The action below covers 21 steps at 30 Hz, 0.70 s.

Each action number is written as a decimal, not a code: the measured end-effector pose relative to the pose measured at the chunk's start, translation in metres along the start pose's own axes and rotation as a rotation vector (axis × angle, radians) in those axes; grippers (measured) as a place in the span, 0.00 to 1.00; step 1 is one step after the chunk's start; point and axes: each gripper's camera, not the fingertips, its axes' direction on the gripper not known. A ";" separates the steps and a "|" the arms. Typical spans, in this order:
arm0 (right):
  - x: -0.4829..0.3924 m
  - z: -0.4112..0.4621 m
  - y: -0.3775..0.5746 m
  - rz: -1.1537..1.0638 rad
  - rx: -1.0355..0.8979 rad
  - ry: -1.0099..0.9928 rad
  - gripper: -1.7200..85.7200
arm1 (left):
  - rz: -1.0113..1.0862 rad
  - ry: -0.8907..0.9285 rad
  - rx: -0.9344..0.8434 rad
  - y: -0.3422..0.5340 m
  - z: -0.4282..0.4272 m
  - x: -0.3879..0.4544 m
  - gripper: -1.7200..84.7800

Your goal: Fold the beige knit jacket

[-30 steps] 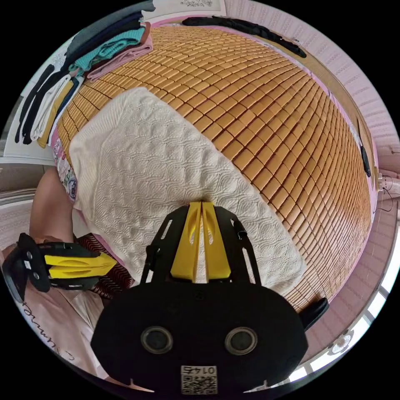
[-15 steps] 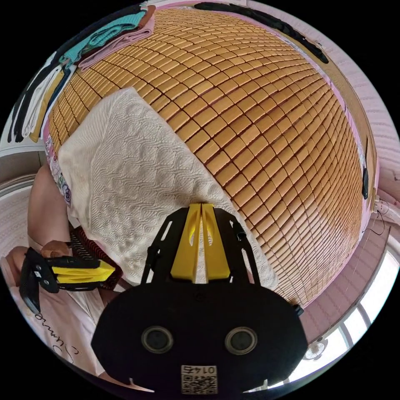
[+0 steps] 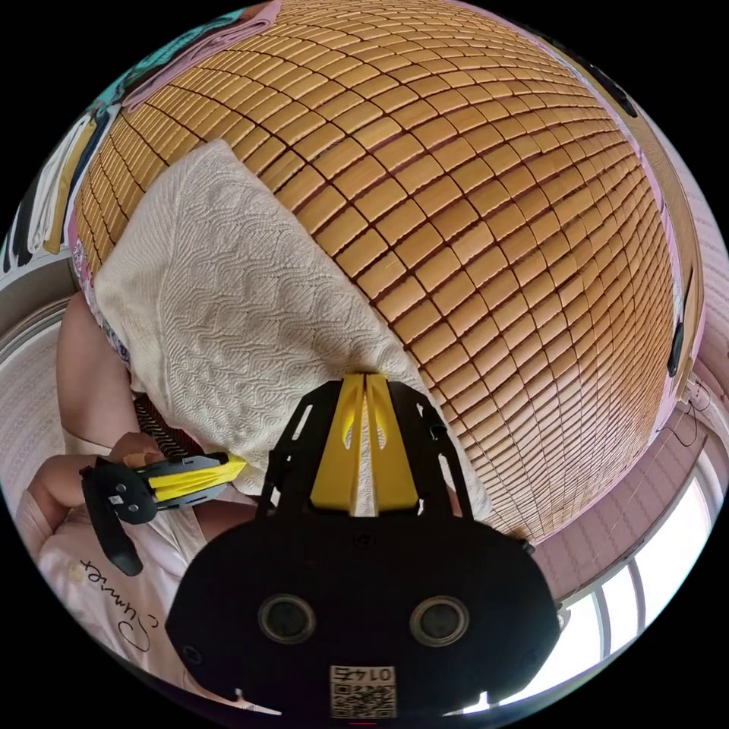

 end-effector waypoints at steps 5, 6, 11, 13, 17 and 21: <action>0.030 -0.018 0.067 0.049 0.241 -0.040 0.01 | 0.019 -0.048 0.014 0.010 -0.003 0.018 0.01; 0.037 -0.021 0.085 0.063 0.313 -0.065 0.01 | 0.012 -0.046 0.026 0.009 -0.008 0.022 0.01; 0.093 -0.016 0.319 0.389 0.757 -0.387 0.02 | 0.028 -0.041 0.224 0.011 -0.040 0.046 0.04; 0.102 0.010 0.393 0.585 0.806 -0.400 0.03 | 0.055 -0.026 0.254 0.006 -0.040 0.056 0.08; 0.110 0.072 0.488 0.809 0.694 -0.547 0.11 | 0.103 0.026 0.207 -0.014 -0.015 0.083 0.15; 0.122 0.085 0.496 0.725 0.613 -0.664 0.12 | 0.181 0.040 0.130 -0.032 0.015 0.123 0.18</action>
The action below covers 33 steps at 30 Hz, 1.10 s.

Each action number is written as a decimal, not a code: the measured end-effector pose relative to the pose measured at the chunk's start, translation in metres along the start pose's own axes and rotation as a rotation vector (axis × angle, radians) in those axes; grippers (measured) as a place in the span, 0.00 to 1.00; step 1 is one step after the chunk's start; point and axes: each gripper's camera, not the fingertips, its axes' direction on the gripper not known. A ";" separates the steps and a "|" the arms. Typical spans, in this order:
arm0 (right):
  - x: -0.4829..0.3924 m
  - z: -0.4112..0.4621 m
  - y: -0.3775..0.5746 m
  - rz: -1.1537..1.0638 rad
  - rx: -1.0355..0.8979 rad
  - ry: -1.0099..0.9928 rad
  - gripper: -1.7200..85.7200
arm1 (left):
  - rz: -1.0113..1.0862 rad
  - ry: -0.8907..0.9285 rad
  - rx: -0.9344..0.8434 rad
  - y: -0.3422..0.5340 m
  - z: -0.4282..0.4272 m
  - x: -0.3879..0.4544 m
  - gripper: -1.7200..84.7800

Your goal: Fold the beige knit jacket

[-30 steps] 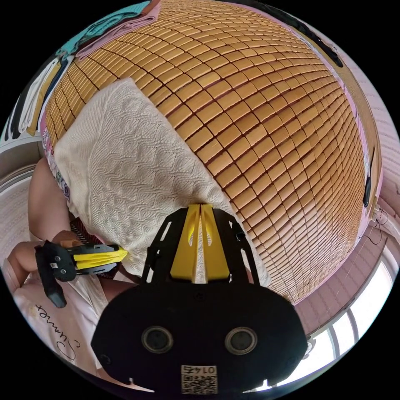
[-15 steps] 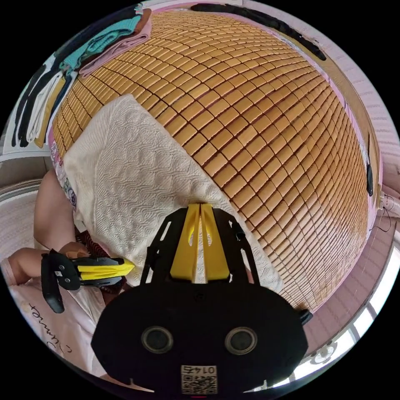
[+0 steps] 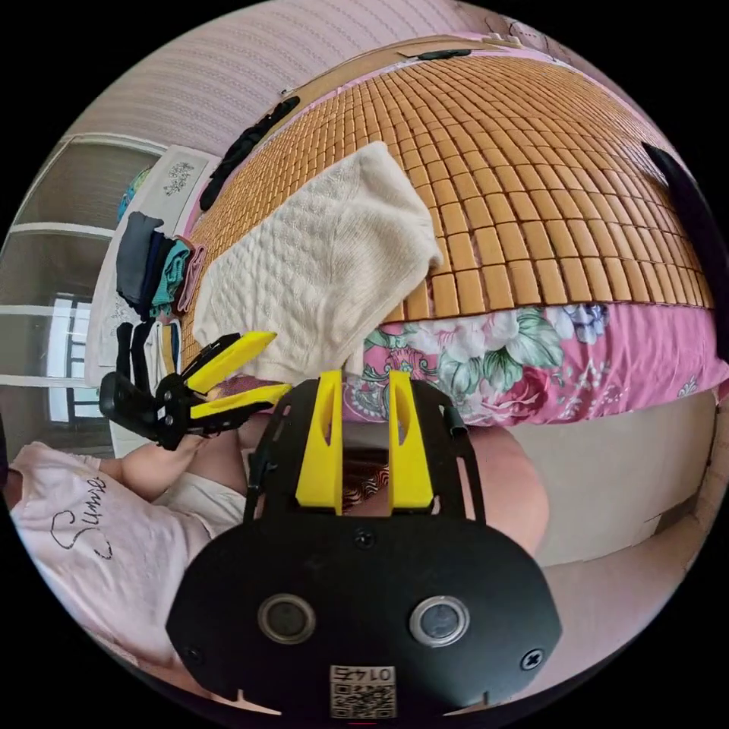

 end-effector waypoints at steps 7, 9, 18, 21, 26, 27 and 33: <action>0.008 -0.049 -0.019 -0.119 -0.059 -0.182 0.03 | 0.094 0.029 -0.091 -0.040 0.038 0.033 0.17; 0.008 -0.076 -0.010 -0.132 -0.001 -0.223 0.03 | 0.095 -0.020 -0.108 -0.048 0.028 0.037 0.13; 0.114 -0.148 0.074 0.242 0.354 -0.592 0.23 | 0.011 -0.064 -0.079 -0.053 -0.059 0.039 0.02; 0.135 -0.116 0.076 0.330 0.332 -0.791 0.29 | 0.021 -0.080 -0.090 -0.049 -0.079 0.052 0.02; 0.148 -0.118 0.083 0.411 0.519 -0.736 0.13 | 0.043 -0.112 -0.105 -0.035 -0.108 0.073 0.02; 0.149 -0.118 0.083 0.410 0.500 -0.738 0.11 | 0.045 -0.123 -0.096 -0.033 -0.116 0.076 0.02; 0.138 -0.140 0.106 0.279 0.445 -0.633 0.06 | 0.014 -0.061 -0.043 -0.027 -0.146 0.070 0.02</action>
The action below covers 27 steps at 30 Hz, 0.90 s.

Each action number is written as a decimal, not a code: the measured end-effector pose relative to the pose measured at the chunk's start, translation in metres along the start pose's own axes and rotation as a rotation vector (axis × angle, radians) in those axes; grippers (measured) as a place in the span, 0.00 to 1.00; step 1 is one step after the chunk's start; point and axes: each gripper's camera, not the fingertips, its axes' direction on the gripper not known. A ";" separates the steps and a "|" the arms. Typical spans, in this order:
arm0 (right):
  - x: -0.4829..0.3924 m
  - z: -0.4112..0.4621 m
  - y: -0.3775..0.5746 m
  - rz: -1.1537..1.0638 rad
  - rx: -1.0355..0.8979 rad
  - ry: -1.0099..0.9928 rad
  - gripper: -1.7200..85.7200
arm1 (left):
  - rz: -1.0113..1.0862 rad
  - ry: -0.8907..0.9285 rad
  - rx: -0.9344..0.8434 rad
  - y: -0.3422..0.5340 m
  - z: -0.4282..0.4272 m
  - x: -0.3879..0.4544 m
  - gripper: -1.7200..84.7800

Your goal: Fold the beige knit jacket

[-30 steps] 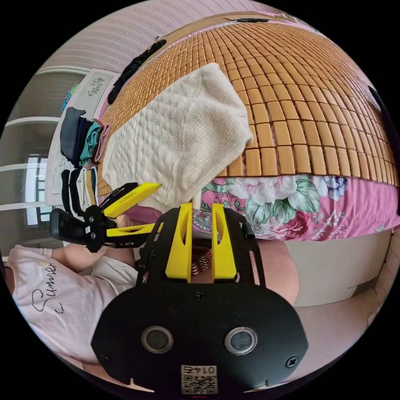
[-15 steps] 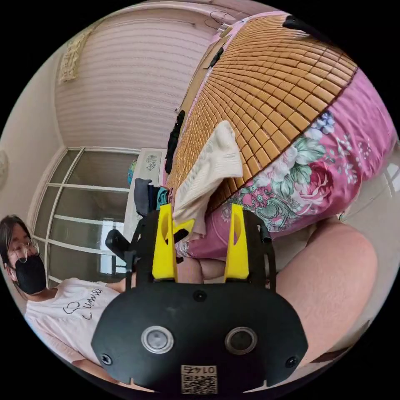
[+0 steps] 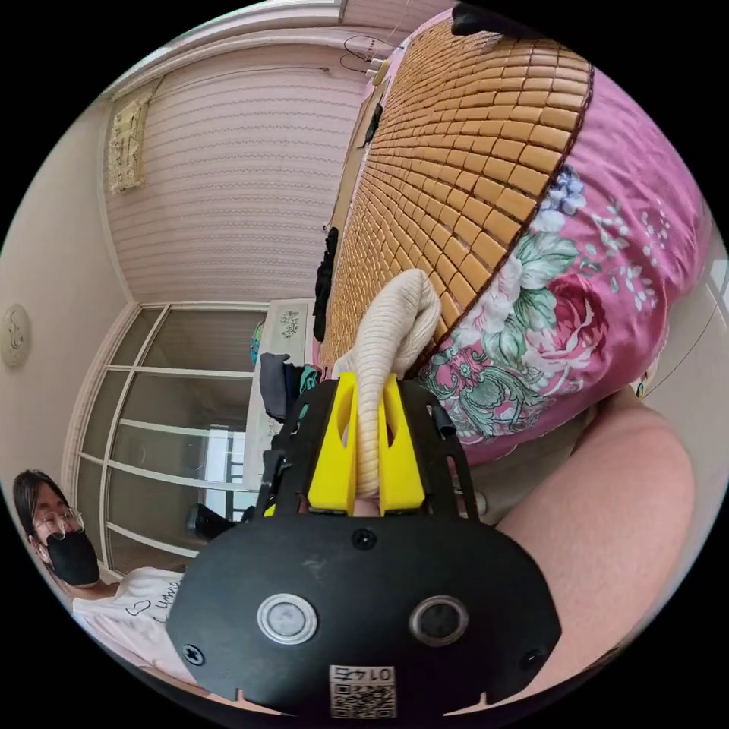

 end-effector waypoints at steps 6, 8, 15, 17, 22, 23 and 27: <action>-0.061 -0.010 0.031 -0.222 -0.014 0.137 0.05 | -0.088 0.095 0.167 0.007 -0.039 -0.020 0.02; -0.100 0.020 0.041 -0.341 -0.073 0.239 0.06 | -0.150 0.109 0.214 0.015 -0.052 -0.041 0.02; -0.181 0.258 0.089 -0.676 -0.438 0.322 0.10 | -0.553 -0.082 0.206 0.117 -0.106 -0.180 0.06; -0.168 0.347 0.111 -0.685 -0.586 0.346 0.13 | -0.675 -0.131 0.127 0.154 -0.107 -0.217 0.07; -0.139 0.389 0.144 -0.710 -0.536 0.352 0.14 | -0.837 -0.107 0.099 0.215 -0.123 -0.277 0.08; -0.132 0.391 0.150 -0.736 -0.501 0.401 0.13 | -0.850 -0.102 0.103 0.219 -0.122 -0.288 0.08; -0.121 0.412 0.163 -0.815 -0.425 0.596 0.13 | -0.834 0.005 0.132 0.203 -0.103 -0.322 0.10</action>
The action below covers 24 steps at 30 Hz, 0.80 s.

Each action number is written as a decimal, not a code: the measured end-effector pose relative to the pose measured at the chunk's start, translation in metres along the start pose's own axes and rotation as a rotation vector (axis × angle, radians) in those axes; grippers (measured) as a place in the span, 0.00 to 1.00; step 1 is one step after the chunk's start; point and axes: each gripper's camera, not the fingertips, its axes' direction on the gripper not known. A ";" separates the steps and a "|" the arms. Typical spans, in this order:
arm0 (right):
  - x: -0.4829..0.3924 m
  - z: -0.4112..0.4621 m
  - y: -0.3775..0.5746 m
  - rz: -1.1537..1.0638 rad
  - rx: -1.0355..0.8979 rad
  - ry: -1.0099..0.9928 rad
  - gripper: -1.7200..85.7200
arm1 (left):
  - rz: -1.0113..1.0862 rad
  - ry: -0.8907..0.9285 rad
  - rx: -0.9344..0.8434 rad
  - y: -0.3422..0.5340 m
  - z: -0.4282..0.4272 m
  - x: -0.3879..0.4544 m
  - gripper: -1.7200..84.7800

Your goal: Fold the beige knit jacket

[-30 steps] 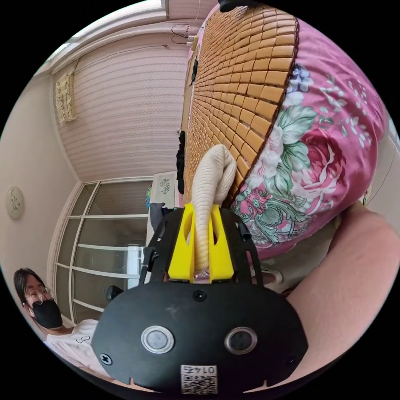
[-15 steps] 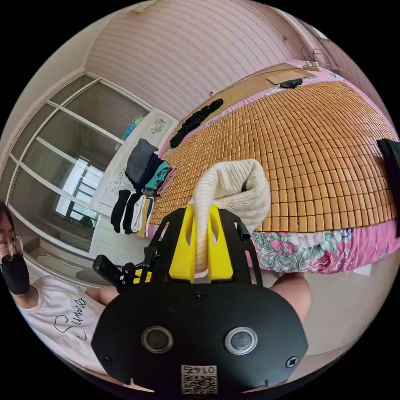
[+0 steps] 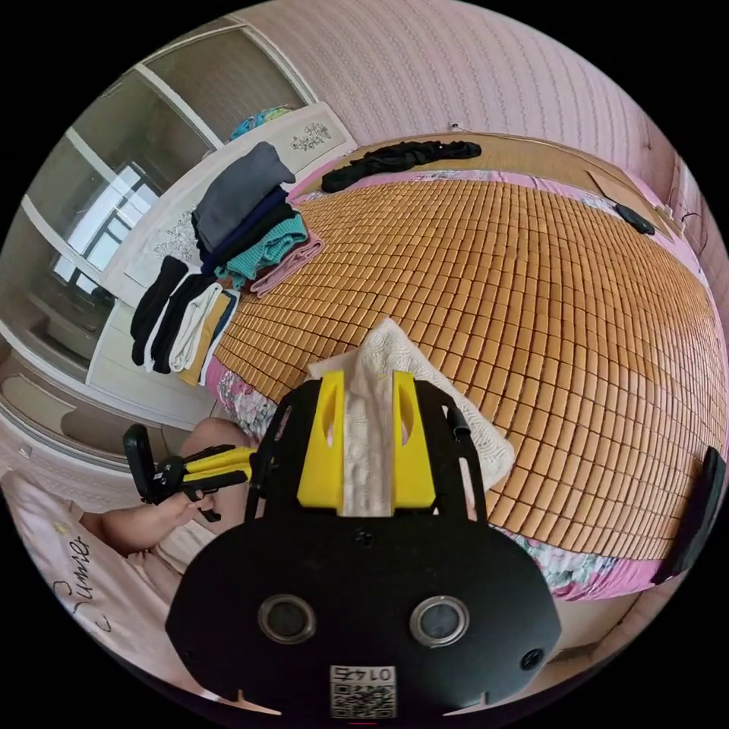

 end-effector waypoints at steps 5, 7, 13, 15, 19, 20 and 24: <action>-0.028 0.078 -0.020 -0.081 -0.131 0.218 0.14 | 0.106 -0.019 -0.024 -0.039 0.030 0.012 0.10; -0.033 0.110 -0.025 -0.100 -0.186 0.226 0.13 | 0.124 -0.023 -0.110 -0.047 0.054 0.010 0.10; -0.057 0.146 -0.029 -0.177 -0.217 0.212 0.05 | 0.158 0.028 -0.103 -0.056 0.043 0.003 0.02; -0.071 0.136 -0.031 -0.207 -0.167 0.172 0.03 | 0.175 0.092 -0.022 -0.055 0.003 0.004 0.01; -0.113 0.150 -0.060 -0.308 -0.149 0.062 0.01 | 0.127 0.099 0.003 -0.045 -0.020 -0.010 0.01; -0.121 0.171 -0.067 -0.337 -0.204 0.116 0.02 | 0.093 0.075 0.000 -0.042 -0.017 -0.019 0.01; -0.128 0.199 -0.065 -0.333 -0.270 0.153 0.06 | 0.041 0.067 -0.059 -0.037 0.008 -0.041 0.01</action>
